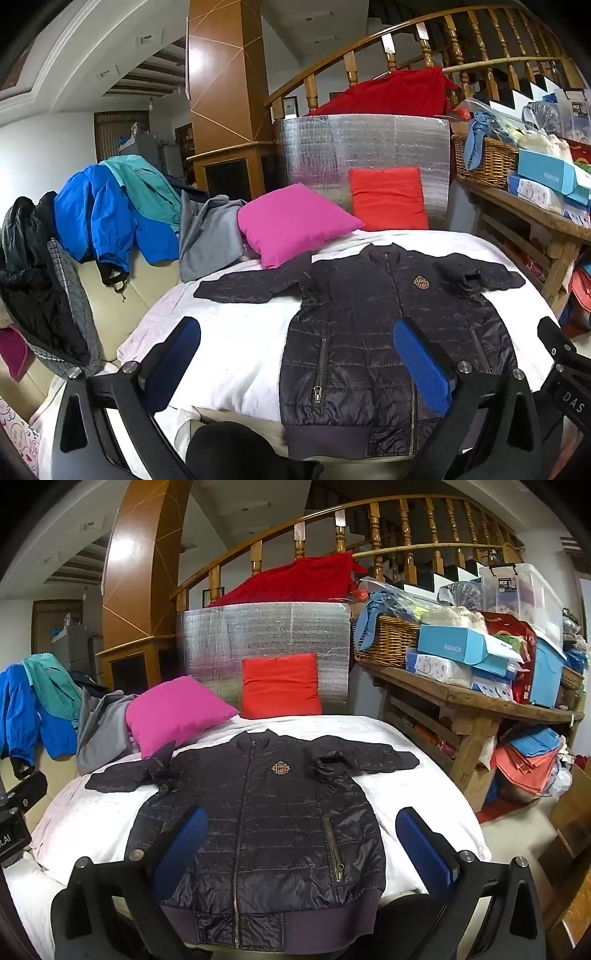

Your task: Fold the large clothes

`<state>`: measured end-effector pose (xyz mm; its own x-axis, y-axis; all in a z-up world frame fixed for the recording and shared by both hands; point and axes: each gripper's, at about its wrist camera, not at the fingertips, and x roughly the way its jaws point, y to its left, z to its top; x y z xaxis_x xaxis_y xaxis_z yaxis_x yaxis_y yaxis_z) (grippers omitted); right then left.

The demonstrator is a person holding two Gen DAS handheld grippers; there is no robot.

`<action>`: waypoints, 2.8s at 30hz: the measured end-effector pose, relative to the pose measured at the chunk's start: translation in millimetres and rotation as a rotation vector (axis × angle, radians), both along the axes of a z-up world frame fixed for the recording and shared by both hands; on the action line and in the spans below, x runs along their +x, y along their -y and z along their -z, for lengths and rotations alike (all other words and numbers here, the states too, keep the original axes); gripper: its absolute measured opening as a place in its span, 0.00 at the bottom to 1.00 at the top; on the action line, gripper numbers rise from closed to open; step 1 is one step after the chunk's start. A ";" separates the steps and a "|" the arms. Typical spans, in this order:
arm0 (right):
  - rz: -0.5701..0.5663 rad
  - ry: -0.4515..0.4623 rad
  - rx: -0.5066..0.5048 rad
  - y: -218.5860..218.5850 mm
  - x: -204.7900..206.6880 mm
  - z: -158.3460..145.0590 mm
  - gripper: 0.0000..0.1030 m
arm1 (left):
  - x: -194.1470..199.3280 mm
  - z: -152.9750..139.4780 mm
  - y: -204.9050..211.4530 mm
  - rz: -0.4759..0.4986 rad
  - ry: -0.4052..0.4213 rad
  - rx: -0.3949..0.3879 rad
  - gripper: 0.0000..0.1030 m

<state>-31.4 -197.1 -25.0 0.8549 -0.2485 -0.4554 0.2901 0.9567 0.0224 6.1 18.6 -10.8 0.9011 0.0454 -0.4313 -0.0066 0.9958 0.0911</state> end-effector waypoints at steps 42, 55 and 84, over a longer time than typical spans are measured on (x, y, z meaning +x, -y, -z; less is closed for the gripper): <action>0.012 -0.058 0.033 4.5 8.8 11.8 1.00 | 5.1 14.8 4.0 0.010 -0.038 0.006 1.00; 0.004 -0.065 0.027 1.1 14.8 15.1 1.00 | 12.4 16.8 2.2 0.003 -0.047 0.004 1.00; 0.095 -0.107 0.308 130.9 119.1 51.1 1.00 | 198.2 127.1 41.6 0.036 -0.485 0.090 1.00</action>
